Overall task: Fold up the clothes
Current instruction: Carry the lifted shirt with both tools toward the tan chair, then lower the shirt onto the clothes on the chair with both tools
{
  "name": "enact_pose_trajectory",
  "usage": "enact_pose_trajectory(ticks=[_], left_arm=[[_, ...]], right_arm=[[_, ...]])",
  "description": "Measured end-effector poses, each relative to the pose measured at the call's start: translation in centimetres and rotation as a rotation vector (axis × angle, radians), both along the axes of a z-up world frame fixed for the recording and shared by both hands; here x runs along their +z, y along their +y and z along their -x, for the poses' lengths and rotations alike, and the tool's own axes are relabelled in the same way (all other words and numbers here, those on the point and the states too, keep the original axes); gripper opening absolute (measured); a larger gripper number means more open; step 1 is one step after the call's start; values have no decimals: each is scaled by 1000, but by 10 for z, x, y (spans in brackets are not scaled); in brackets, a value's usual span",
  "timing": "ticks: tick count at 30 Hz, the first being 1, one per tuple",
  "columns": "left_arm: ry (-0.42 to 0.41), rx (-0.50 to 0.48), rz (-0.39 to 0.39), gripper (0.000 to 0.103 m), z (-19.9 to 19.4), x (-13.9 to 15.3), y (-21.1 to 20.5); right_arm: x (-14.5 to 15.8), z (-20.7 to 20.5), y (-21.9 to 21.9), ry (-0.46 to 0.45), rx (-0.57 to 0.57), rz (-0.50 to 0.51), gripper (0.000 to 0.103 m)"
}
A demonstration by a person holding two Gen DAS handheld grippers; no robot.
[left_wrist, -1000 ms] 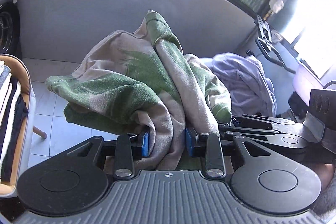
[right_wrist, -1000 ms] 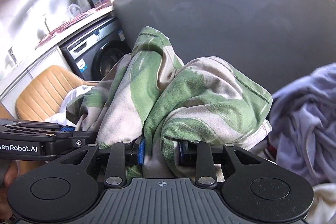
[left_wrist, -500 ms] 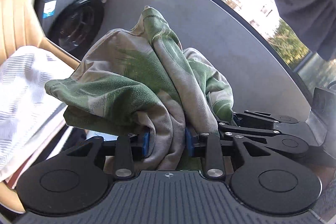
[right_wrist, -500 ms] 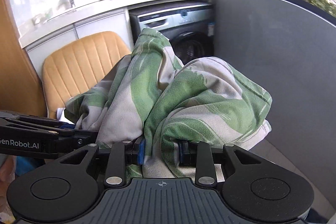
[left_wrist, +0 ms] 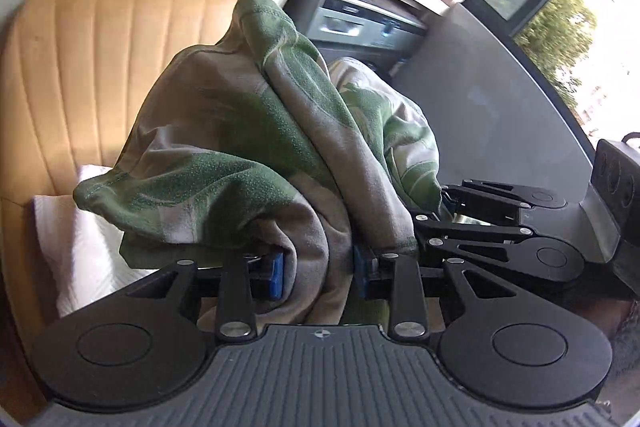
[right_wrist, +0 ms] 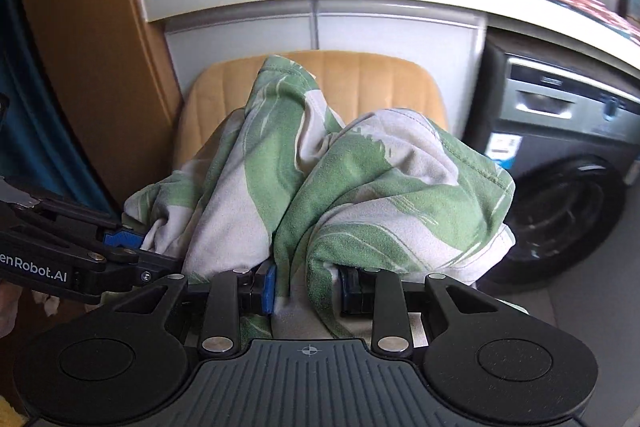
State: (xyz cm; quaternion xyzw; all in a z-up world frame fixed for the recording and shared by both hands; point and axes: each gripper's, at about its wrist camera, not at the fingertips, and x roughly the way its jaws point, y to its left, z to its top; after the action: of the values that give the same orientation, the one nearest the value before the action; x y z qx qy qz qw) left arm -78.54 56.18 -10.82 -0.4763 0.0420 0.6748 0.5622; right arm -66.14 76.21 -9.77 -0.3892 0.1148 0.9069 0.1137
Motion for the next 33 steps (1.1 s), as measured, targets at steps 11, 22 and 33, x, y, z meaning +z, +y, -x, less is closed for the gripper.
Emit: enact_pose_trajectory(ticks=[11, 22, 33], left_arm=[[58, 210, 190, 34, 30, -74, 17], [15, 234, 304, 33, 40, -150, 8], [42, 210, 316, 33, 59, -135, -15]], right_arm=[[-95, 77, 19, -105, 240, 61, 26], [-162, 69, 0, -182, 237, 34, 26], [-141, 17, 54, -159, 56, 59, 26]])
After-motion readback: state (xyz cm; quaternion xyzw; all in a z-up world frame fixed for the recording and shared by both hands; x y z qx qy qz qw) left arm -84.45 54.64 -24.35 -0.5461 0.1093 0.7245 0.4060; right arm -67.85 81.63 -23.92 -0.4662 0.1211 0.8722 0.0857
